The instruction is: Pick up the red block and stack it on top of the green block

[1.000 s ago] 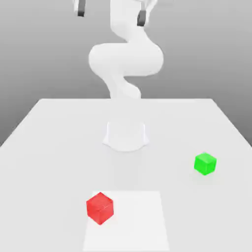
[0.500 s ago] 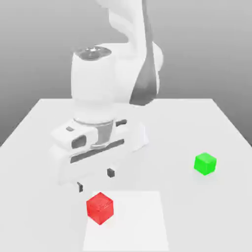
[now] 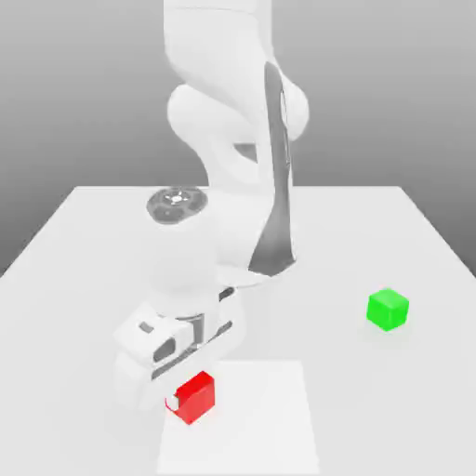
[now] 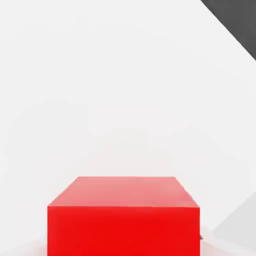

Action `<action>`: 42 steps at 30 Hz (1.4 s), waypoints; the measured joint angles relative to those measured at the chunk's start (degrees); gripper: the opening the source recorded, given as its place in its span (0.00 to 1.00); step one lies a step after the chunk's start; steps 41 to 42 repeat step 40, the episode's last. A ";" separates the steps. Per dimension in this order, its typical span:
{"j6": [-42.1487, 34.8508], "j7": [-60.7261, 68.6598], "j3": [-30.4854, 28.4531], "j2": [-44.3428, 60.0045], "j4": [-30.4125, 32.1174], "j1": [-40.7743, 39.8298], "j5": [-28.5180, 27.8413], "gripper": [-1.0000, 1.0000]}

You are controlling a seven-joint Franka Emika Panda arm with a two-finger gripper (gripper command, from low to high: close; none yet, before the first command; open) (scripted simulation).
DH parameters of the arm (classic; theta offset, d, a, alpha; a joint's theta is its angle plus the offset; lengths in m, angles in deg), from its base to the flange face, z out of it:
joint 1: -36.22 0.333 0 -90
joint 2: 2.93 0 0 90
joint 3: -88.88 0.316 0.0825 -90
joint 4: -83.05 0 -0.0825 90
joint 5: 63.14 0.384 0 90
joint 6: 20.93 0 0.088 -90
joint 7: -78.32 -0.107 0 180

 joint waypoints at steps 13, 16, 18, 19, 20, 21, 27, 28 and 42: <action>-11.58 -10.15 9.61 -18.89 6.61 18.47 -1.30 0.00; -12.57 -12.04 14.39 -21.92 8.59 24.04 0.74 0.00; -13.12 -13.22 17.54 -23.82 9.95 27.93 2.18 0.00; -13.37 -13.80 19.07 -24.74 10.63 29.93 2.89 0.00; -13.59 -14.38 20.58 -25.64 11.33 31.93 3.62 0.00; -13.78 -14.95 22.08 -26.50 12.03 33.93 4.34 0.00; -12.12 -18.43 28.20 -26.98 14.33 39.73 4.83 0.00; -11.14 -19.05 28.58 -25.93 14.29 39.26 4.00 0.00; 1.90 -26.76 29.70 -12.45 14.19 34.74 -7.16 1.00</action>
